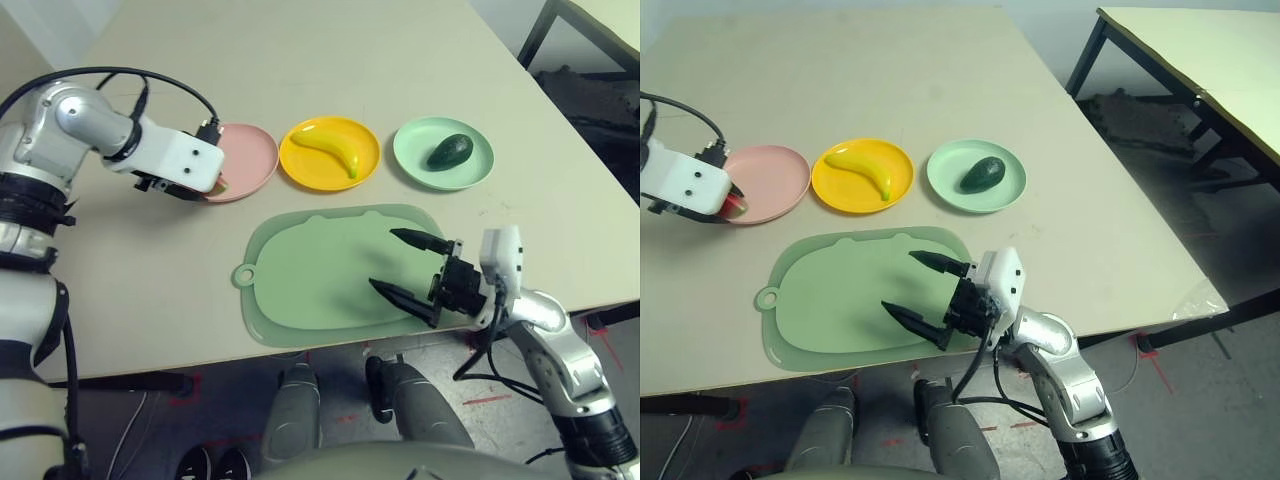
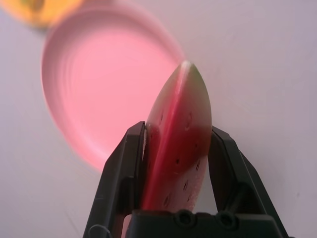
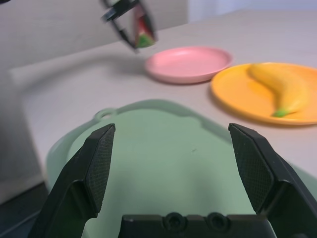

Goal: Place the fruits into color-matched plates.

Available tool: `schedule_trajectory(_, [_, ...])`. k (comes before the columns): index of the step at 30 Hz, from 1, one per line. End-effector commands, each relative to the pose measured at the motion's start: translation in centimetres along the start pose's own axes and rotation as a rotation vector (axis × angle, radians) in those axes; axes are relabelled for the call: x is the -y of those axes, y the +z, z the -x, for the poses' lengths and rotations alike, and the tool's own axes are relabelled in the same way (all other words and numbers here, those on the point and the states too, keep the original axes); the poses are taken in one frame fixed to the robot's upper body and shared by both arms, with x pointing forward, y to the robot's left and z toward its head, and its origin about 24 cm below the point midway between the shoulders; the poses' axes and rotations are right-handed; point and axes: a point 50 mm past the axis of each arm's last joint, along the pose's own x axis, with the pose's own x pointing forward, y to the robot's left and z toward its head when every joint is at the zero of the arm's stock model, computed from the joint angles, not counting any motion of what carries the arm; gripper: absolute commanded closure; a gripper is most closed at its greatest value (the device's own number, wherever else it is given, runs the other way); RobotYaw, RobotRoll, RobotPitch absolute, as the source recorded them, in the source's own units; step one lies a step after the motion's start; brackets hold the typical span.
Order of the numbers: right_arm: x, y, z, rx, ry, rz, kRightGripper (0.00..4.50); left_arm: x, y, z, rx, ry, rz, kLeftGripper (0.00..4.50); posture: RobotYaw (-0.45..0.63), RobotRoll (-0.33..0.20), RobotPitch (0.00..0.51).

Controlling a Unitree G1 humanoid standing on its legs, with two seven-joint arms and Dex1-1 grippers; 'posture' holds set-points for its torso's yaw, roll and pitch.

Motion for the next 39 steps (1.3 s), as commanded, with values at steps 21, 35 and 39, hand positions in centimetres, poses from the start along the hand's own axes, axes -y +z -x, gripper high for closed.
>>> schedule_trajectory(21, [-0.4, -0.6, 1.6, -0.068, 0.045, -0.033, 0.0, 0.3, 1.2, -7.1, -0.028, 0.137, 0.008, 1.75, -0.05, 0.0, 0.199])
schedule_trajectory(35, [0.5, -0.8, 1.5, -0.073, 0.008, -0.025, 0.0, -1.1, 1.2, -5.4, -0.002, 0.21, 0.01, 0.05, -0.04, 0.0, 0.195])
schedule_trajectory(39, [2.8, -0.6, 2.5, -0.066, -0.151, -0.008, 0.0, -2.3, 1.4, -3.9, 0.095, 0.311, 0.085, 0.05, -0.04, 0.0, 0.198])
